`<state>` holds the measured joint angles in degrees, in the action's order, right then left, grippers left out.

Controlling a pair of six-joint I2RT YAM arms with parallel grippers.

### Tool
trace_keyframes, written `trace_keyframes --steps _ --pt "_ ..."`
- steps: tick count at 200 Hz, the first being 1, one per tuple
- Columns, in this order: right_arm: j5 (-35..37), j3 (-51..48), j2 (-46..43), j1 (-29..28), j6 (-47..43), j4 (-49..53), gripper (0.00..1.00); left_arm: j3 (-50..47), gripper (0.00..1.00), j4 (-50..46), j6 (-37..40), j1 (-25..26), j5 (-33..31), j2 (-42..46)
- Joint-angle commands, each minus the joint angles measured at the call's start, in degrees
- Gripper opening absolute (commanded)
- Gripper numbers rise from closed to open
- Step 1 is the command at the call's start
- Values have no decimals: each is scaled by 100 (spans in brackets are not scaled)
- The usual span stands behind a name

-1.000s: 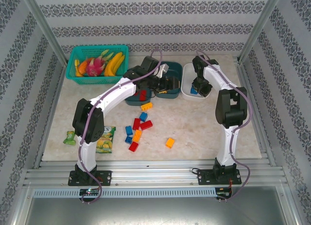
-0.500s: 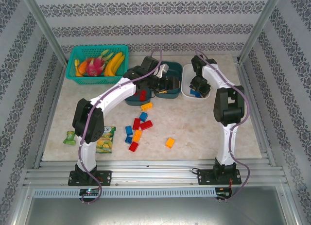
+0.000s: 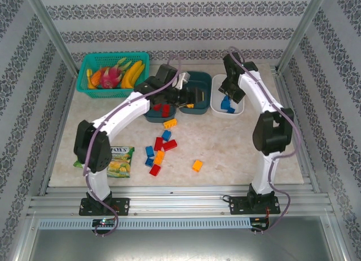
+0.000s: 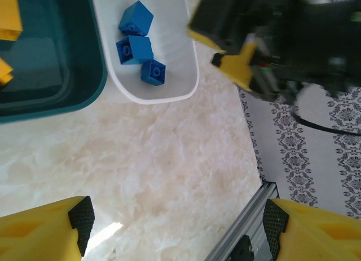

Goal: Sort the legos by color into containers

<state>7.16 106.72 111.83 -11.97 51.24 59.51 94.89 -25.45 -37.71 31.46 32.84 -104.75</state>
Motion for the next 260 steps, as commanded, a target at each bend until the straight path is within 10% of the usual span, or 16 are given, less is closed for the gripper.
trace_keyframes --steps 1,120,260 --pt "46 -607 -899 -531 -458 17 63 -552 81 -323 197 -113 -103 797" --pt "-2546 -5529 -2242 -3112 1488 -1953 89 -4188 81 -1419 716 -80 -48 3676" --pt "-1193 -5106 -2407 -3261 1679 -1701 27 -4544 81 -1204 292 -52 -169 4358"
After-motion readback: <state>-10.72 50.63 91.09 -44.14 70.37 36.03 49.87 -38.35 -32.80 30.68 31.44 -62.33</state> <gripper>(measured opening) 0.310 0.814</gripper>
